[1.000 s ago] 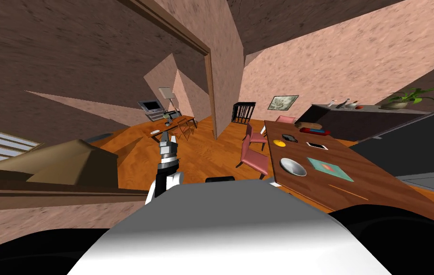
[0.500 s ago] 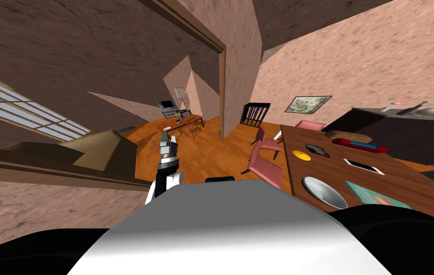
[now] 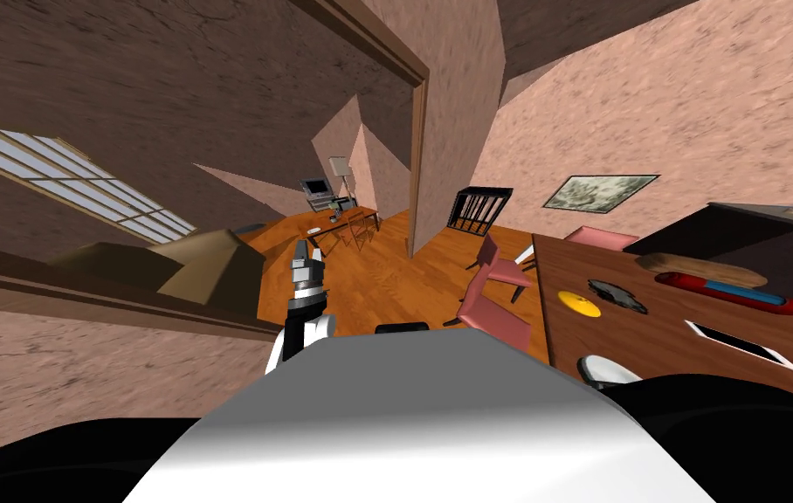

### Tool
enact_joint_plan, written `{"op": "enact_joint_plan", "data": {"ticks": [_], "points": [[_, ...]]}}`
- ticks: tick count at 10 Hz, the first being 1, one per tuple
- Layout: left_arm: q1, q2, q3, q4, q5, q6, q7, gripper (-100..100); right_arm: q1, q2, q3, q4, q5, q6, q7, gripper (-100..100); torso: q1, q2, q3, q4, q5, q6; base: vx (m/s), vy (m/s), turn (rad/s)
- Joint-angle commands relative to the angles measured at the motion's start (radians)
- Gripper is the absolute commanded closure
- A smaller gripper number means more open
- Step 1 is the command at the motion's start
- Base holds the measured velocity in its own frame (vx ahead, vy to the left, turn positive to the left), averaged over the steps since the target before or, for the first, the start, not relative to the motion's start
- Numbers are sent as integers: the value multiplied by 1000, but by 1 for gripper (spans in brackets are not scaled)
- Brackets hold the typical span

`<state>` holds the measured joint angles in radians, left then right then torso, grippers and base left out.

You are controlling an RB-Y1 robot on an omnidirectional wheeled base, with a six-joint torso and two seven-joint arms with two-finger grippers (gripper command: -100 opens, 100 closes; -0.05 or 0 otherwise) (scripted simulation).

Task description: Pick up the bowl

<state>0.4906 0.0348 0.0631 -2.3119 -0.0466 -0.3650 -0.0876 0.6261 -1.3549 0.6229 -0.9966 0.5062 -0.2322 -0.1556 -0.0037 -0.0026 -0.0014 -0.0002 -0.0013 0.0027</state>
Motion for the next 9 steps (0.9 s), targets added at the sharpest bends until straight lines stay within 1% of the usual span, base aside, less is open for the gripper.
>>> {"op": "enact_joint_plan", "data": {"ticks": [1,2,4,5,9], "points": [[0,0,0,0,0,0,0,0,0,0,0,0,0,0,0,0,0,0,0,0,0,0,8,-12,-7],[0,0,0,0,0,0,0,0,-16,6,40,9,-29,15,-33,-100,3,2,1,1,1,0,-95,-22,282],[-1,0,0,0,0,0,0,0,-32,13,81,19,-57,29,-65,-100,4,13,7,3,1,-1,-179,-20,367],[-1,0,0,0,0,0,0,0,-40,16,101,24,-72,37,-81,-100,4,14,8,3,1,-1,-144,-9,255],[0,0,0,0,0,0,0,0,-71,29,182,43,-129,67,-145,-100,3,13,8,3,1,0,-143,-9,247]]}}
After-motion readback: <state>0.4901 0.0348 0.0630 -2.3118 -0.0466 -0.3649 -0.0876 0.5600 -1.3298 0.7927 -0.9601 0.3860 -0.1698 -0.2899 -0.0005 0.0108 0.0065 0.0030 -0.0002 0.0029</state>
